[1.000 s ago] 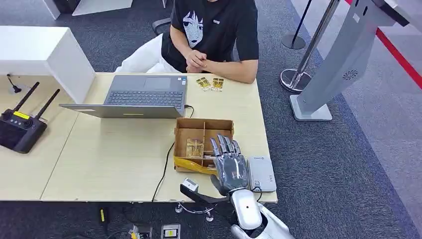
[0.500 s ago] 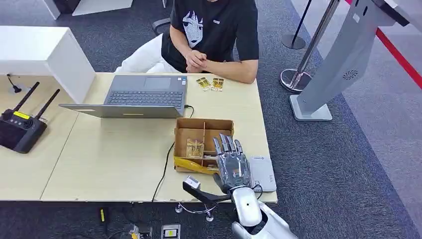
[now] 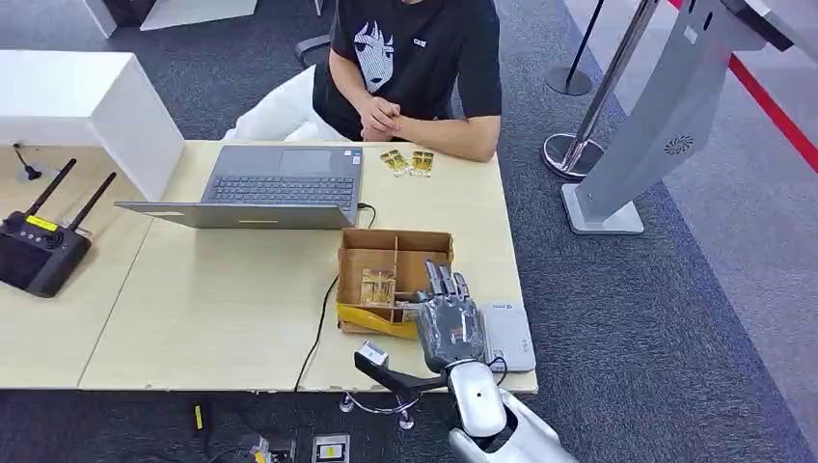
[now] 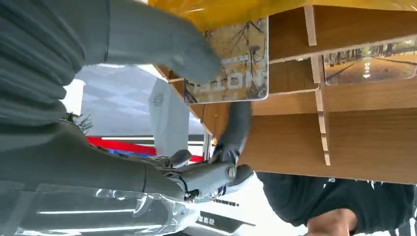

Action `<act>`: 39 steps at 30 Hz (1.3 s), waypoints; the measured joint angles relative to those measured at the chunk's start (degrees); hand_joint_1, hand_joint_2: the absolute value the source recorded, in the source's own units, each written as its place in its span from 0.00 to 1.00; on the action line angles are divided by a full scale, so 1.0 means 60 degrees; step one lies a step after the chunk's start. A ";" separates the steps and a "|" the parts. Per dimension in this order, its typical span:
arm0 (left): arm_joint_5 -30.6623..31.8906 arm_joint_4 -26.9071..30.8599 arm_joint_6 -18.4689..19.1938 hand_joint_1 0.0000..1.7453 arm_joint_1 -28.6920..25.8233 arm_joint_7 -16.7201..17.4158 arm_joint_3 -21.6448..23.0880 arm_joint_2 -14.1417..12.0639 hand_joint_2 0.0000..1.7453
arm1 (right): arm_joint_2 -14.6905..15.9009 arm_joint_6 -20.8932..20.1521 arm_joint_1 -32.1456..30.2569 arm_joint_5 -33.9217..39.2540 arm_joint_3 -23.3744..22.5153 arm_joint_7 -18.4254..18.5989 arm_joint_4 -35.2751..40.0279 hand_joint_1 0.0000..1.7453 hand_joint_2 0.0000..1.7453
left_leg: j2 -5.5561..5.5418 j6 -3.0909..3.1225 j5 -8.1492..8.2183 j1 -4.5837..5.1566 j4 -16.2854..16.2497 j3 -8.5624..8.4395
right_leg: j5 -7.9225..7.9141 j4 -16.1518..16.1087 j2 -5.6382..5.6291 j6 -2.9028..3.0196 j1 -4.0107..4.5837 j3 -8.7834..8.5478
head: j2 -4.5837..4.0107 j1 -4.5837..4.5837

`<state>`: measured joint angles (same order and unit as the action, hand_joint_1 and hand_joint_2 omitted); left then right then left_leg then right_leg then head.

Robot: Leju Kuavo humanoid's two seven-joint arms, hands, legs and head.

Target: Pass the card to the sensor for recognition and then transmit it.

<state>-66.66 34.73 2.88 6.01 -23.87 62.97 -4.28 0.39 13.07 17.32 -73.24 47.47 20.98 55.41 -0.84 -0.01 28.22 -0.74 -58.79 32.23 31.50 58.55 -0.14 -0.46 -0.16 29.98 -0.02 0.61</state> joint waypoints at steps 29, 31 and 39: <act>0.0011 -0.0025 0.0007 0.00 -0.0008 -0.0095 0.0000 -0.0051 1.00 | 0.0499 -0.0441 -0.0398 0.0237 -0.0459 -0.0426 0.3016 0.00 1.00 | 0.0005 0.0000 0.0000 0.0000 0.0000 -0.0004 | 0.0000 -0.0001 -0.0002 0.0000 0.0000 0.0001 | 0.0000 0.0000; -0.0025 -0.0025 0.0004 0.00 -0.0010 -0.0124 0.0000 -0.0051 1.00 | 0.0521 -0.0441 -0.0400 0.0429 -0.0466 -0.0553 0.3147 0.00 1.00 | 0.0005 0.0000 0.0000 0.0000 0.0000 -0.0004 | 0.0000 0.0000 -0.0002 0.0000 0.0000 0.0000 | 0.0000 0.0000; -0.0127 -0.0029 0.0000 0.00 -0.0045 -0.0222 0.0000 -0.0051 1.00 | 0.0547 -0.1322 -0.0386 0.2474 -0.0561 -0.1191 0.3596 0.00 1.00 | 0.0004 0.0000 0.0000 0.0000 0.0000 -0.0003 | 0.0000 0.0000 -0.0002 0.0000 0.0000 0.0000 | 0.0000 0.0000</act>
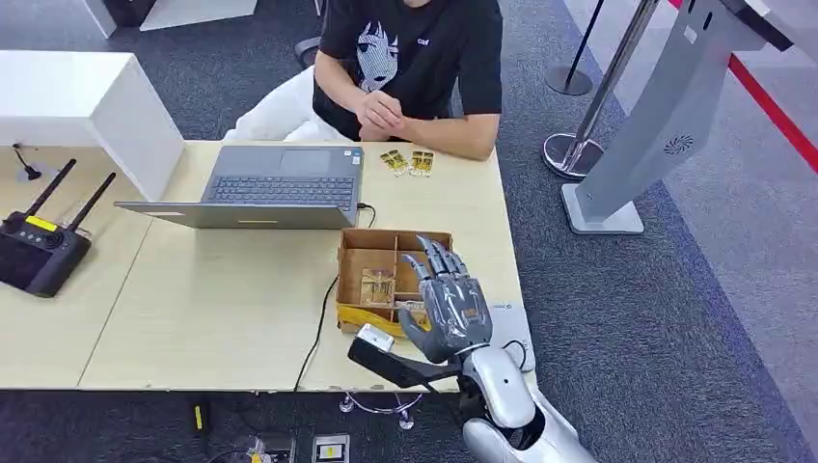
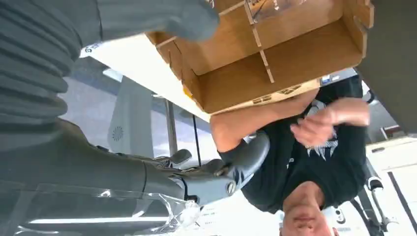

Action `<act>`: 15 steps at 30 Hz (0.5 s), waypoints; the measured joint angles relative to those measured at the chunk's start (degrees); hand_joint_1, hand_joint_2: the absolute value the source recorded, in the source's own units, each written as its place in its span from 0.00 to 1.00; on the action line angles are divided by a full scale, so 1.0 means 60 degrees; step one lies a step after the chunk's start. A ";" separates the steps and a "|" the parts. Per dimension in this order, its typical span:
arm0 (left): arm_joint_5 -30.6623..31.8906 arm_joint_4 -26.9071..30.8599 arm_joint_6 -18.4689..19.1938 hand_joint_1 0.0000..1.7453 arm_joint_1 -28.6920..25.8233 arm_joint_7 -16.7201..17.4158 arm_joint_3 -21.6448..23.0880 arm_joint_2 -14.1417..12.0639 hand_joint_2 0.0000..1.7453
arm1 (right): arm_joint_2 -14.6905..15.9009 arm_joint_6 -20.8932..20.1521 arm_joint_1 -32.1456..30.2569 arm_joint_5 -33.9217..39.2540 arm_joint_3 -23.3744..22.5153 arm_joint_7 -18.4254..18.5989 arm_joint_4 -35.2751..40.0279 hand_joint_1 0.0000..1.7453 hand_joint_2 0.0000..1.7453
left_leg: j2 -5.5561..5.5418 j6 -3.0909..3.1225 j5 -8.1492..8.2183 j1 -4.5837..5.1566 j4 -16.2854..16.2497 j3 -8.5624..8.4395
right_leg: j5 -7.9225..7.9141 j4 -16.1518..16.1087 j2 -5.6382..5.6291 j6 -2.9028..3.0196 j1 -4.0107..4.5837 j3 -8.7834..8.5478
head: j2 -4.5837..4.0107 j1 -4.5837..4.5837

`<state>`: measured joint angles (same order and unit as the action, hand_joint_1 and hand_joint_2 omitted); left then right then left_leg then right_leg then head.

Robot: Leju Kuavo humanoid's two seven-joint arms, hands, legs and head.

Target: Pass the card to the sensor for recognition and then transmit it.

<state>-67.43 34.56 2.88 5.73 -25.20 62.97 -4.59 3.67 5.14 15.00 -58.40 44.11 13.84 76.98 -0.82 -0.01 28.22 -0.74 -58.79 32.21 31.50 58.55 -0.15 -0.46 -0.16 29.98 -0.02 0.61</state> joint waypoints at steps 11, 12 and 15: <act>-0.0095 0.0000 -0.0058 0.00 -0.0041 -0.0015 0.0000 0.0000 1.00 | 0.0131 0.0051 -0.0060 0.0149 -0.0094 0.0295 0.0601 0.00 1.00 | 0.0000 0.0000 0.0000 0.0000 0.0000 -0.0001 | 0.0000 -0.0001 0.0000 0.0000 0.0000 0.0001 | 0.0000 0.0000; -0.0098 0.0000 -0.0058 0.00 -0.0047 -0.0036 0.0000 0.0000 1.00 | 0.0146 0.0080 -0.0084 0.0131 -0.0123 0.0317 0.0662 0.00 1.00 | 0.0000 0.0000 0.0000 0.0000 0.0000 -0.0002 | 0.0000 -0.0001 0.0000 0.0000 0.0000 0.0001 | 0.0000 0.0000; -0.0102 0.0000 -0.0058 0.00 -0.0071 -0.0069 0.0000 0.0000 1.00 | 0.0200 0.0193 -0.0188 0.0025 -0.0175 0.0393 0.0878 0.00 1.00 | 0.0001 0.0000 0.0000 0.0000 0.0000 -0.0001 | 0.0000 0.0000 0.0000 0.0000 0.0000 0.0001 | 0.0000 0.0000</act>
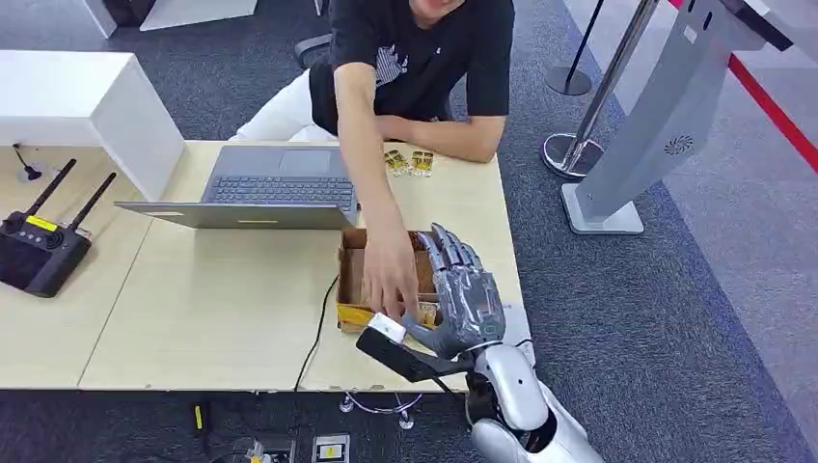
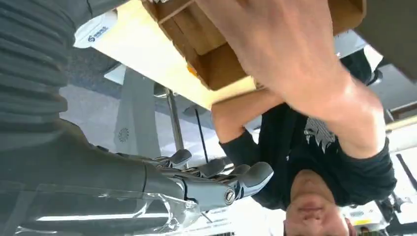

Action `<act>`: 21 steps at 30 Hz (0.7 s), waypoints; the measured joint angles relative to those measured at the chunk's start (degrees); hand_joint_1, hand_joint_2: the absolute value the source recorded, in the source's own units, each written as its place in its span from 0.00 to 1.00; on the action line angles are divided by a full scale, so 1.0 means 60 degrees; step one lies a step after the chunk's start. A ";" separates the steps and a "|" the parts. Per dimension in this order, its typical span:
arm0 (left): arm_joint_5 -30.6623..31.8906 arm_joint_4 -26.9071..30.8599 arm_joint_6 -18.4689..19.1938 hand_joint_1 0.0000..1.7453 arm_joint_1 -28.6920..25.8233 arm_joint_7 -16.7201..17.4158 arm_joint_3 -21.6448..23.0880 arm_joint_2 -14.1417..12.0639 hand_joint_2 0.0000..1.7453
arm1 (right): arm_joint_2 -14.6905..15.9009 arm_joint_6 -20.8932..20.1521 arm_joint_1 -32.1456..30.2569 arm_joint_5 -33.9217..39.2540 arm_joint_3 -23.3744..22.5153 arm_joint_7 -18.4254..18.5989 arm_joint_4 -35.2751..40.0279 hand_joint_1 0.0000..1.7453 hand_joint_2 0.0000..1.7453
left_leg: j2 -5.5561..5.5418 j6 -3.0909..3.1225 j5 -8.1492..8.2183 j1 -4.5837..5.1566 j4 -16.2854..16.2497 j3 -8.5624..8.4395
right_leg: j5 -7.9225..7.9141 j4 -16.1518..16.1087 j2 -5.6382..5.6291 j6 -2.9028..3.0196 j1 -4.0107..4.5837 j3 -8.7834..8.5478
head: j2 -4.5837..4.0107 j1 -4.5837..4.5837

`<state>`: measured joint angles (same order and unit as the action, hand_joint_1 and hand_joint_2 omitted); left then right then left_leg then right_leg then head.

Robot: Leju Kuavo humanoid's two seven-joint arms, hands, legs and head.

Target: Pass the card to the sensor for recognition and then transmit it.

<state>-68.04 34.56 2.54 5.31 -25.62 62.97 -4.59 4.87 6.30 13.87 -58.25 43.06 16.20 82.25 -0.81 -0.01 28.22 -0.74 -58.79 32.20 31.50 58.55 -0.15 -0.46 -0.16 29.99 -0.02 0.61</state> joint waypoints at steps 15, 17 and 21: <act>-0.0095 0.0004 -0.0044 0.00 -0.0065 -0.0102 0.0000 -0.0007 1.00 | 0.0229 0.0186 -0.0432 -0.0266 -0.0455 0.0109 0.0997 0.00 1.00 | 0.0002 0.0000 0.0000 0.0000 0.0000 0.0000 | 0.0000 -0.0001 0.0000 0.0000 0.0000 0.0000 | 0.0000 0.0000; -0.0102 0.0004 -0.0051 0.00 -0.0069 -0.0106 0.0004 -0.0011 1.00 | 0.0251 0.0186 -0.0451 -0.0298 -0.0477 0.0109 0.1060 0.00 1.00 | 0.0002 0.0000 0.0000 0.0000 0.0000 0.0000 | 0.0000 0.0000 0.0000 0.0000 0.0000 0.0000 | 0.0000 0.0000; -0.0135 0.0004 -0.0095 0.00 -0.0070 -0.0127 0.0000 -0.0011 1.00 | 0.0280 0.0193 -0.0518 -0.0364 -0.0554 0.0113 0.1165 0.00 1.00 | 0.0002 0.0000 0.0000 0.0000 0.0000 0.0001 | 0.0000 0.0000 0.0000 0.0000 0.0000 -0.0001 | 0.0000 0.0000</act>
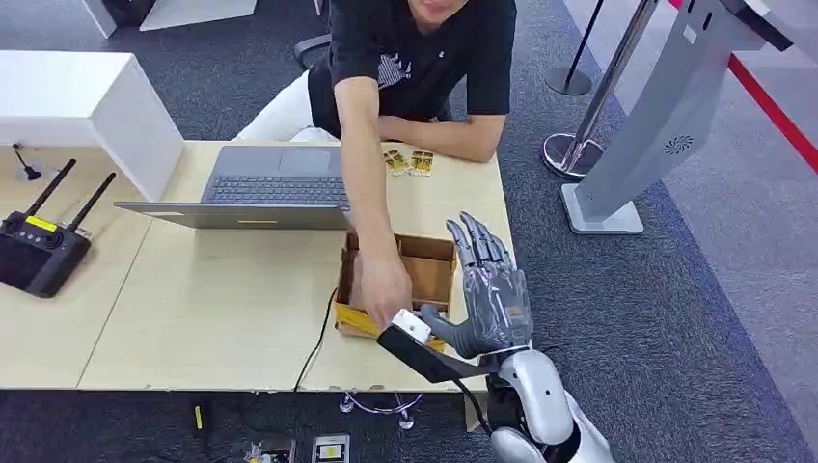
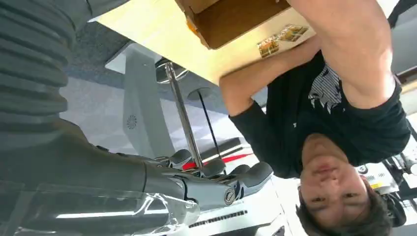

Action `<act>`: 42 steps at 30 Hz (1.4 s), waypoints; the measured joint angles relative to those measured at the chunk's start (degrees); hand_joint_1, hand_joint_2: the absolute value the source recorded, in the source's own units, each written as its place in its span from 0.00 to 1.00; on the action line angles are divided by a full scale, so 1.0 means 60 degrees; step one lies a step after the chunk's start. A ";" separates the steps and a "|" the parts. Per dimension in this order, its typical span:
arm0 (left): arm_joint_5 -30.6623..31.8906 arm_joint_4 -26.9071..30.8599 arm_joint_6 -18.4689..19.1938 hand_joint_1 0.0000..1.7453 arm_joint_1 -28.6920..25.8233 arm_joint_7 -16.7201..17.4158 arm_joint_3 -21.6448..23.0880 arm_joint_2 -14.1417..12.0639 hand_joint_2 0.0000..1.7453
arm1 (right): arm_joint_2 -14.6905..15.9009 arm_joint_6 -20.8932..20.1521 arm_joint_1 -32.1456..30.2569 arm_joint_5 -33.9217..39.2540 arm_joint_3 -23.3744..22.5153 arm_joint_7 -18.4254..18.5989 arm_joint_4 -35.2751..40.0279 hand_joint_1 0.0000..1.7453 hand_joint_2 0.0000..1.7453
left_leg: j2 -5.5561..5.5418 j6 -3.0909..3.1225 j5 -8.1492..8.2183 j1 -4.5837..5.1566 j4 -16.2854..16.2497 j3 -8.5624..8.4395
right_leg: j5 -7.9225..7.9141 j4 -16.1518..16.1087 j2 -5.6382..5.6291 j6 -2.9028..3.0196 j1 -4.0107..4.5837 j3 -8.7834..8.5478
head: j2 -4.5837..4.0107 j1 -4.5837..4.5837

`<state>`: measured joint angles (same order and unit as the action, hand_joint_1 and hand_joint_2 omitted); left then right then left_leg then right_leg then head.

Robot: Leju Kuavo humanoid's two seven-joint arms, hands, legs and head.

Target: Pass the card to the sensor for recognition and then transmit it.

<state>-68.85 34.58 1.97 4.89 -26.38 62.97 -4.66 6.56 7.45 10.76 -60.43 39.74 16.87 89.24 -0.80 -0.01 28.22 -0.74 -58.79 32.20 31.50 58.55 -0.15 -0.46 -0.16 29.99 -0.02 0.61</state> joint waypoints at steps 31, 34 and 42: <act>-0.0150 0.0000 0.0135 0.00 -0.0137 -0.0197 0.0003 0.0000 1.00 | 0.0025 -0.0120 -0.0274 -0.0178 -0.0131 -0.0026 0.0281 0.00 1.00 | -0.0001 0.0000 0.0000 0.0000 0.0000 0.0000 | 0.0000 0.0000 0.0000 0.0000 0.0000 -0.0001 | 0.0000 0.0000; -0.0150 -0.0004 0.0146 0.00 -0.0144 -0.0200 0.0003 0.0000 1.00 | 0.0040 -0.0142 -0.0275 -0.0168 -0.0131 -0.0004 0.0332 0.00 1.00 | 0.0000 0.0000 0.0000 0.0000 0.0000 0.0000 | 0.0000 0.0000 0.0000 0.0000 0.0000 -0.0001 | 0.0000 0.0000; -0.0190 0.0000 0.0117 0.00 -0.0171 -0.0211 0.0011 -0.0015 1.00 | 0.0076 -0.0193 -0.0290 0.0015 -0.0124 0.0175 0.0423 0.00 1.00 | -0.0001 0.0000 0.0000 0.0000 0.0000 0.0000 | 0.0000 0.0000 0.0000 0.0000 0.0000 0.0000 | 0.0000 0.0000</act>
<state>-69.99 34.58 2.67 3.86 -27.65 63.04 -4.74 7.02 6.29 9.02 -60.35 38.99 17.92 91.78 -0.80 -0.01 28.22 -0.74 -58.79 32.21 31.50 58.55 -0.15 -0.46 -0.16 29.98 -0.02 0.61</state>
